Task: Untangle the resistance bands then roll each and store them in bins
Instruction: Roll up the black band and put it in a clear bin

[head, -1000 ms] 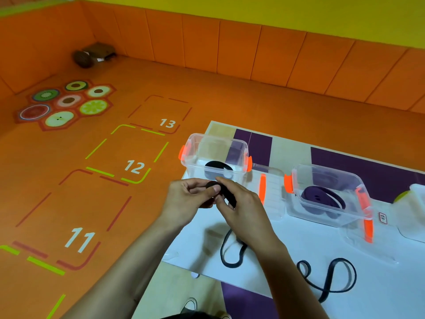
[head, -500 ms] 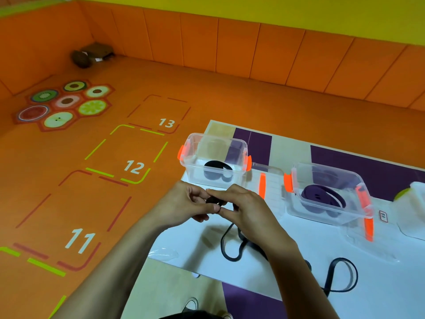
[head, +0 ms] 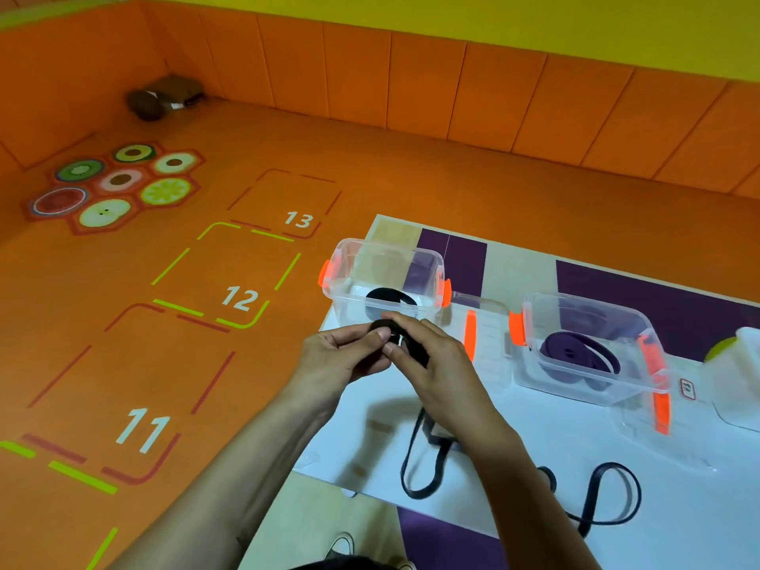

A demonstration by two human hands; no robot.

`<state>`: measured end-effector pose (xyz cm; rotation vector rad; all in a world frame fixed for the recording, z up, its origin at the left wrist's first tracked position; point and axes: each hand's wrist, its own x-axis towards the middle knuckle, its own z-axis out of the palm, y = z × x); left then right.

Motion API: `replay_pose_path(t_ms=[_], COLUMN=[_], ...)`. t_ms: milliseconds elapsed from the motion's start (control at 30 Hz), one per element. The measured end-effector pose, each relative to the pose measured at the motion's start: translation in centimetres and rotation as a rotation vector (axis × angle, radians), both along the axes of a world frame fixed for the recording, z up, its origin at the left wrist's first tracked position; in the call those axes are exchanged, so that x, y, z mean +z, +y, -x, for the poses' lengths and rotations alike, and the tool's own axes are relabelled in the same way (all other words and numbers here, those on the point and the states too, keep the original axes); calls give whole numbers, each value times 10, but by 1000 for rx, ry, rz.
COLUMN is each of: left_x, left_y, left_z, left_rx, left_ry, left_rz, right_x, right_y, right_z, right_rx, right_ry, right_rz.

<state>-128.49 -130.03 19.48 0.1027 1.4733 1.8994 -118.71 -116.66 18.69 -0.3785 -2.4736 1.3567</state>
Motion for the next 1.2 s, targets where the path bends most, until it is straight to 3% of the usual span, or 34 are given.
replay_pose_path(t_ms=[200, 300, 433, 667, 967, 1200], left_x=[8, 9, 8, 8, -4, 3], left_y=[-21, -25, -22, -17, 0, -9], left_z=[28, 32, 26, 23, 9, 13], left_rx=[-503, -614, -506, -372, -100, -291], left_ry=[49, 180, 386, 504, 377, 304], left_rz=[172, 234, 219, 141, 86, 55], right_x=[13, 8, 3, 13, 12, 17], right_y=[15, 12, 7, 8, -6, 3], right_z=[-7, -8, -5, -2, 1, -4], right_rx=[206, 244, 174, 125, 16, 37], right_ry=[-165, -187, -129, -93, -17, -30], right_rz=[-2, 29, 170, 334, 391, 405])
